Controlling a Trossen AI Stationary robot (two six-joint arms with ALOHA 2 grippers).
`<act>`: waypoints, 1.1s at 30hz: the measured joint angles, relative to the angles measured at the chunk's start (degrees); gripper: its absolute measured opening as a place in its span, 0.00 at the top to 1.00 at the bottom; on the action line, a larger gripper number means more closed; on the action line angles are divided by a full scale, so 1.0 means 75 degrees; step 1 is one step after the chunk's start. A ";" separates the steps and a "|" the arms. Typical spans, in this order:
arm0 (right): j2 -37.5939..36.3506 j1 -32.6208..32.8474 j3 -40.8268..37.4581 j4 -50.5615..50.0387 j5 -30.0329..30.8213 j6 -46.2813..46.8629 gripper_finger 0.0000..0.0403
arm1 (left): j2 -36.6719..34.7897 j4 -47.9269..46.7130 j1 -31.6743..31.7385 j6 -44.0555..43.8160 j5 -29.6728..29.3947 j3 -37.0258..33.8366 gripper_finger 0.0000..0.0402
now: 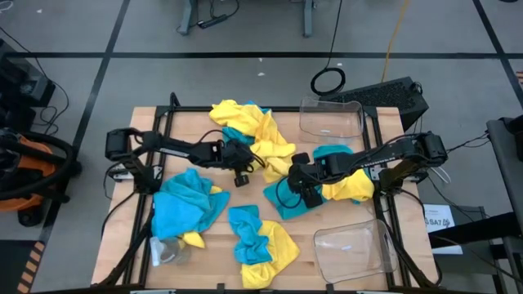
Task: Sort microfiber towel by color & place in baskets
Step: Put the yellow microfiber cloth into the top transparent bin
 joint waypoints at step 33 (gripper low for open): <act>-0.0385 0.0005 0.0000 -0.0355 0.0970 0.0884 0.33 | -0.2285 -0.0435 -0.0618 0.4181 -0.1524 0.5101 0.99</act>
